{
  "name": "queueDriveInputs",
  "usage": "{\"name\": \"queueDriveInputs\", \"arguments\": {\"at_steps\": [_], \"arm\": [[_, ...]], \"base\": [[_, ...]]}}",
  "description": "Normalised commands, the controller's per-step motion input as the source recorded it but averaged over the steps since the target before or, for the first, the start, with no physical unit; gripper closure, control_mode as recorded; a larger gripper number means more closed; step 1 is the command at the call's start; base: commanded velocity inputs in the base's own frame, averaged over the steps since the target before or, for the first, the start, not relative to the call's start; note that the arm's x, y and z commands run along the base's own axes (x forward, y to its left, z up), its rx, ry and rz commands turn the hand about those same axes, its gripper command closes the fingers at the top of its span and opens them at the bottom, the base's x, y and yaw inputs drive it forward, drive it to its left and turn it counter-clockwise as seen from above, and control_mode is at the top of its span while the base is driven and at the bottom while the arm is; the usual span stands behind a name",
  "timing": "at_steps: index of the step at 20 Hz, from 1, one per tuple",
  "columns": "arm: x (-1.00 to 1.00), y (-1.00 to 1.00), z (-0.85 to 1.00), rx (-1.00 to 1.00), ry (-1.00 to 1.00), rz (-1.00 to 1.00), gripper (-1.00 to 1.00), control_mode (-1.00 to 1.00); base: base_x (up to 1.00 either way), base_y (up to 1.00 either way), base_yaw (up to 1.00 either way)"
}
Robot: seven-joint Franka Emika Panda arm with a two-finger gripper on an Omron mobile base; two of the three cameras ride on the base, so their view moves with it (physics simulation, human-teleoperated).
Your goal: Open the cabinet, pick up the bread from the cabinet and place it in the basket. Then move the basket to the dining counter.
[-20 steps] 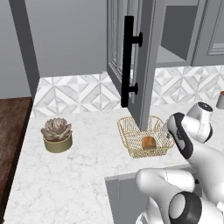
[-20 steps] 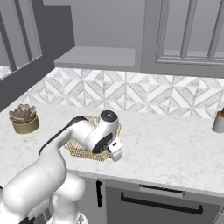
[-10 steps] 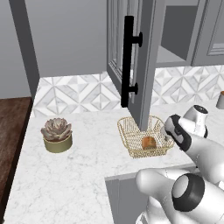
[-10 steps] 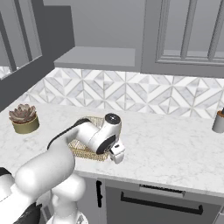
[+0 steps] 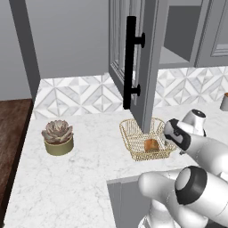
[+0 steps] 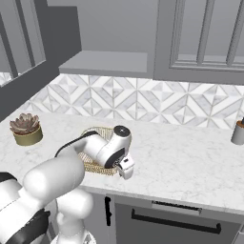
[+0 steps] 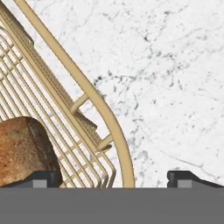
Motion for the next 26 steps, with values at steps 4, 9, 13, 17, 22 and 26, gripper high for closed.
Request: {"name": "queueDriveInputs", "arguments": {"at_steps": [4,9,13,17,22,26], "arm": [[0.08,0.16,-0.16,0.01,0.00,0.00,-1.00,-1.00],[0.08,0.22,-0.15,0.00,0.00,0.00,1.00,-1.00],[0.01,0.13,-0.06,0.00,0.00,0.00,1.00,-1.00],[0.00,0.06,-0.03,0.04,-0.03,-0.02,1.00,-1.00],[-0.01,-0.01,0.38,0.23,-0.12,-0.07,1.00,-1.00],[-0.13,-0.01,0.70,0.13,-0.02,-0.11,1.00,-1.00]], "base": [[0.00,0.00,0.00],[0.00,0.00,0.00],[0.00,0.00,0.00],[0.00,0.00,0.00],[0.00,0.00,0.00],[0.00,0.00,0.00]]}}
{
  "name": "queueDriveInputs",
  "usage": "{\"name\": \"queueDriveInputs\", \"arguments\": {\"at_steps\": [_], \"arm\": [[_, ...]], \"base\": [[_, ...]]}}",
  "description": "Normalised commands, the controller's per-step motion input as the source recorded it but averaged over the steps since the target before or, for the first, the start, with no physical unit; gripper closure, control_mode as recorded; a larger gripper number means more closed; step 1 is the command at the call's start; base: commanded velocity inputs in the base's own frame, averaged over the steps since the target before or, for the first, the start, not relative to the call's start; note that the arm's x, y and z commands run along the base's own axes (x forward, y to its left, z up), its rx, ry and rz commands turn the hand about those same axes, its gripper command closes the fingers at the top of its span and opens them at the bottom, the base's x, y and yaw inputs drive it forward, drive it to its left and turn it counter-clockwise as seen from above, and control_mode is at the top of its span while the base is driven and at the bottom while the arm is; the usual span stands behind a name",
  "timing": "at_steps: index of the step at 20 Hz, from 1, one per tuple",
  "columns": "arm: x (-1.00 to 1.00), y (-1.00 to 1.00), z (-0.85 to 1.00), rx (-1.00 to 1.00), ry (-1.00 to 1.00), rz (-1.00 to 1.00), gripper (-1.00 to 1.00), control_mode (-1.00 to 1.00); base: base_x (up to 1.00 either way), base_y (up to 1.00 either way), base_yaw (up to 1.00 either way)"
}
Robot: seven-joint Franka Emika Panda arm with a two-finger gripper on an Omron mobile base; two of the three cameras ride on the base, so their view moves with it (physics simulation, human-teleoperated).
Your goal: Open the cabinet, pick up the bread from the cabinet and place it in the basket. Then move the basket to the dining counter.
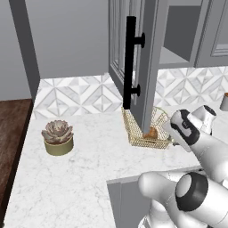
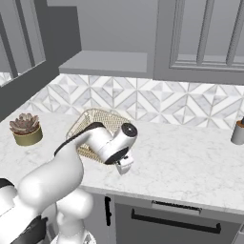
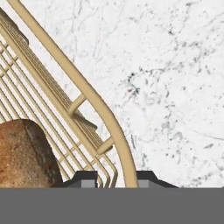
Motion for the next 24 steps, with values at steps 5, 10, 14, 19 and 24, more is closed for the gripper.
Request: {"name": "queueDriveInputs", "arguments": {"at_steps": [5,10,14,19,24], "arm": [[-0.17,-0.09,0.78,0.00,0.07,-0.11,1.00,-1.00],[-0.39,0.05,0.59,-0.10,0.13,-0.03,1.00,-1.00],[-0.34,0.02,0.37,-0.18,0.03,0.00,1.00,-1.00],[-0.35,0.11,0.39,-0.13,0.00,0.04,1.00,-1.00],[-0.39,0.13,0.49,-0.02,0.00,0.02,1.00,-1.00]], "base": [[0.00,0.00,0.00],[0.00,0.00,0.00],[0.00,0.00,0.00],[0.00,0.00,0.00],[0.00,0.00,0.00]]}}
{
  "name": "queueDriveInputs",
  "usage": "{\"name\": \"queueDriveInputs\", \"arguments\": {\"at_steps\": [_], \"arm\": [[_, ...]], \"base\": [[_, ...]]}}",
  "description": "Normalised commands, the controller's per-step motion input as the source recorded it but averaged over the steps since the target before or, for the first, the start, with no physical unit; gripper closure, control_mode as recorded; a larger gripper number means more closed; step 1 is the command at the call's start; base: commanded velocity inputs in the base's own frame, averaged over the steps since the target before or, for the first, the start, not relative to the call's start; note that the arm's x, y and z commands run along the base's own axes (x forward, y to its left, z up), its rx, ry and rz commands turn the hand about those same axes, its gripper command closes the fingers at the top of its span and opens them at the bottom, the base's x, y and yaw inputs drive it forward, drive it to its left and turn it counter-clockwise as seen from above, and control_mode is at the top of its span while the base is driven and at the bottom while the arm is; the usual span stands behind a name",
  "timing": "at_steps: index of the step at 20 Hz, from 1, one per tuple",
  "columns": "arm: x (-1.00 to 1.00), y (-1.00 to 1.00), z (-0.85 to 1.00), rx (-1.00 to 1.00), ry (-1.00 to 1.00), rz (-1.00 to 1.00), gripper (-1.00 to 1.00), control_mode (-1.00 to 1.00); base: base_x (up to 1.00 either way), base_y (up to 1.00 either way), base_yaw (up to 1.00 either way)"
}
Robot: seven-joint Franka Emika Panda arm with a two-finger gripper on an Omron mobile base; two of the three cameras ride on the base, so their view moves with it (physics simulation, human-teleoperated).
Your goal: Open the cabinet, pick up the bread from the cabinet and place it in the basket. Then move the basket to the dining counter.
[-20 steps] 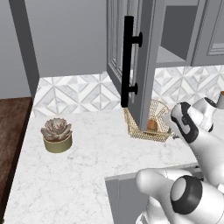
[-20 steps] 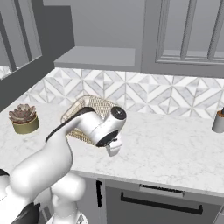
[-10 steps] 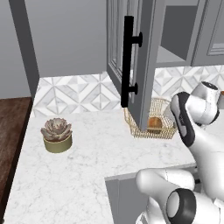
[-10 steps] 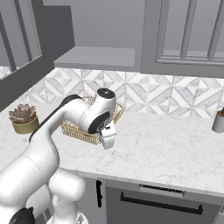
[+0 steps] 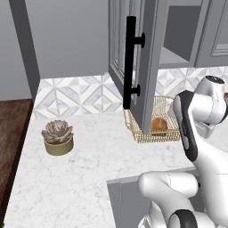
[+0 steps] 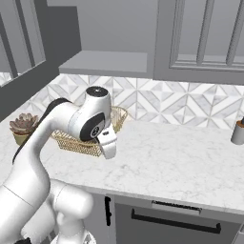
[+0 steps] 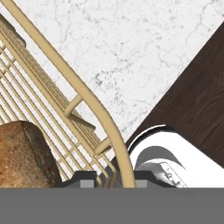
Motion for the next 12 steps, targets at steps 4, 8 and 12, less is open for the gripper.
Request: {"name": "queueDriveInputs", "arguments": {"at_steps": [4,8,12], "arm": [[-0.38,0.00,0.44,0.09,0.00,0.08,1.00,-1.00],[-0.42,0.00,0.52,0.16,0.00,0.08,1.00,-1.00],[-0.46,0.00,0.32,0.01,-0.01,0.04,1.00,-1.00]], "base": [[0.00,0.00,0.00],[0.00,0.00,0.00],[0.00,0.00,0.00]]}}
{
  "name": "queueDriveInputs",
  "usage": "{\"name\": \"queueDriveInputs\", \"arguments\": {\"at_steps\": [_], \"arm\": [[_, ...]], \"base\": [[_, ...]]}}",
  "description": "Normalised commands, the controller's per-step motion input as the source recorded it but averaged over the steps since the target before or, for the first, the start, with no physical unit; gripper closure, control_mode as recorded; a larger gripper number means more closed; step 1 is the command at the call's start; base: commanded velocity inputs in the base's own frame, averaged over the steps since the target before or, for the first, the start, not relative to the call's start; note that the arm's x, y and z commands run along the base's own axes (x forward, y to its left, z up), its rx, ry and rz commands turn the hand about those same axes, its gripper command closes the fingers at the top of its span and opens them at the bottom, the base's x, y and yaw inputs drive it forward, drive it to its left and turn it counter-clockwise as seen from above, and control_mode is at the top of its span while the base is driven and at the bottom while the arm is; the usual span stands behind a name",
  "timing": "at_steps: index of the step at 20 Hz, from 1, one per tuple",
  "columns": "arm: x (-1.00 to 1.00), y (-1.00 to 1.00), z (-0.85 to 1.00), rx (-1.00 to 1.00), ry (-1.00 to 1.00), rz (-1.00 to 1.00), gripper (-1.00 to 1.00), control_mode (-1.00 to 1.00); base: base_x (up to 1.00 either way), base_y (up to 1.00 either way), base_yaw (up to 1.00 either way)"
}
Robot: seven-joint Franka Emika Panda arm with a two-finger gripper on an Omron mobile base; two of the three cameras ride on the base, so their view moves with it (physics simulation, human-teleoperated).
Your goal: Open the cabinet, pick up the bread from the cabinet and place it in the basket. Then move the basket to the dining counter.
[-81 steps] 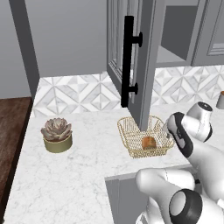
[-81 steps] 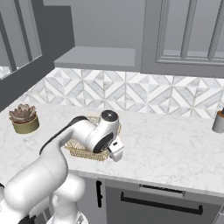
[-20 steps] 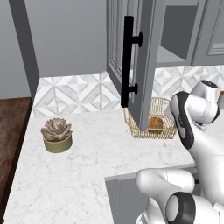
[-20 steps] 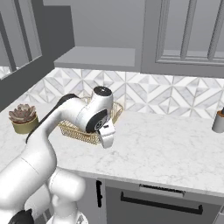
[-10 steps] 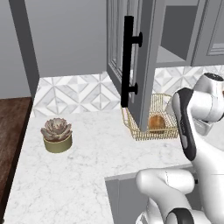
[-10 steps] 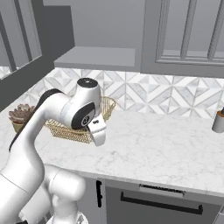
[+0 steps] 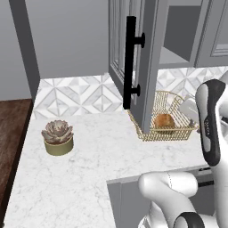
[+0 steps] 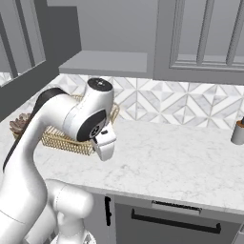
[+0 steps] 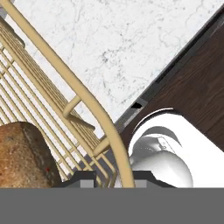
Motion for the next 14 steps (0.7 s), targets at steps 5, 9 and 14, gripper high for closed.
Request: {"name": "queueDriveInputs", "arguments": {"at_steps": [5,9,14], "arm": [[-0.28,0.01,0.00,-0.10,0.00,0.00,1.00,-1.00],[-0.01,0.00,0.00,-0.01,0.00,0.00,1.00,-1.00],[0.00,0.00,0.00,0.00,0.00,0.00,1.00,-1.00]], "base": [[0.00,0.00,0.00],[0.00,0.00,0.00],[0.00,0.00,0.00]]}}
